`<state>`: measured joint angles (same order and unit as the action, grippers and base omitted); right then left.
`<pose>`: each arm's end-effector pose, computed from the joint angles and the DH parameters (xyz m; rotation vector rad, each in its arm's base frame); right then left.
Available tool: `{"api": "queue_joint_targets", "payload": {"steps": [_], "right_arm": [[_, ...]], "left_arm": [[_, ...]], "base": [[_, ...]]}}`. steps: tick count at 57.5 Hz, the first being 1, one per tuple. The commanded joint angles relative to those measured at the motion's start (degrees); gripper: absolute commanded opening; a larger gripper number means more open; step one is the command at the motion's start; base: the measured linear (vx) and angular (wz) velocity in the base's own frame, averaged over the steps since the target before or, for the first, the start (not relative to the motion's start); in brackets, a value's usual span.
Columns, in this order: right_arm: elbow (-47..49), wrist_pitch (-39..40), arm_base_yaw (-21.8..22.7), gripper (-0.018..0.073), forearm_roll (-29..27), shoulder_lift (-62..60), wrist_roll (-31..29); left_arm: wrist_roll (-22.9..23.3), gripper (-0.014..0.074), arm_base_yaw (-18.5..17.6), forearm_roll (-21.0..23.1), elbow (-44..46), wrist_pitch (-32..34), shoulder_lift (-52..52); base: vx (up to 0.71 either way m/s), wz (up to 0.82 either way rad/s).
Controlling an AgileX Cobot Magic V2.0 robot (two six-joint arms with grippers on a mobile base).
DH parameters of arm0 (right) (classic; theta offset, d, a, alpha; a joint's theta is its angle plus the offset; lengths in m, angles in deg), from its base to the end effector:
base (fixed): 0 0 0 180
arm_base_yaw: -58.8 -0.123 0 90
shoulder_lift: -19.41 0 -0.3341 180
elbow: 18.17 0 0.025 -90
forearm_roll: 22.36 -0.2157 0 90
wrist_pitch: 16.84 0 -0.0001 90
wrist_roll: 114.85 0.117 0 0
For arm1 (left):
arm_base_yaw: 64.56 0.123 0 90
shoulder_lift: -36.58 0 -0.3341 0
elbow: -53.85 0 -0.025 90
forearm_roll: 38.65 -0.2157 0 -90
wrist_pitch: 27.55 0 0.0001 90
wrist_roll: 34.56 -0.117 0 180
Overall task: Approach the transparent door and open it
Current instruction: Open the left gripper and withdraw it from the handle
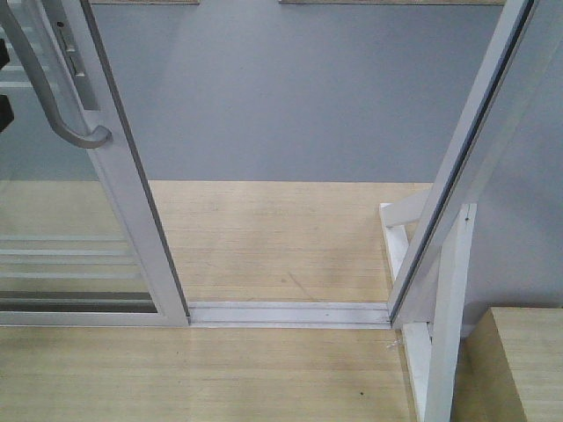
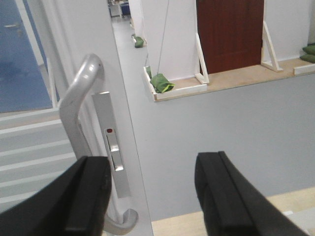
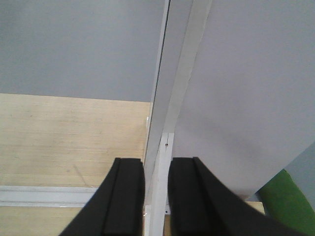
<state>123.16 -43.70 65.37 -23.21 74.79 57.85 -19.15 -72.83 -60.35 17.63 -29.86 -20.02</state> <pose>0.1267 -0.0138 0.3475 -0.0035 2.1129 -0.1297 0.1480 -0.0197 0.4061 0.1986 1.6455 -0.0141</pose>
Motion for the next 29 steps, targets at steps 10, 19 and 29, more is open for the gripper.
{"api": "queue_joint_targets", "payload": {"steps": [10, 19, 29], "right_arm": [[1.62, 4.04, 0.28, 0.0253, 0.25, -0.21, -0.23], [1.62, 4.04, 0.28, 0.0253, 0.25, -0.21, -0.23], [1.62, 4.04, 0.28, 0.0253, 0.25, -0.21, -0.23]], "left_arm": [[0.34, 0.0482, -0.12, 0.85, 1.79, -7.12, 7.06], [-0.09, 0.0481, -0.12, -2.48, 1.79, -13.99, 8.72], [-0.08, 0.0479, -0.12, -2.43, 1.79, -17.69, 9.75]], "base": [[0.00, 0.00], [0.00, 0.00], [0.00, 0.00]]}}
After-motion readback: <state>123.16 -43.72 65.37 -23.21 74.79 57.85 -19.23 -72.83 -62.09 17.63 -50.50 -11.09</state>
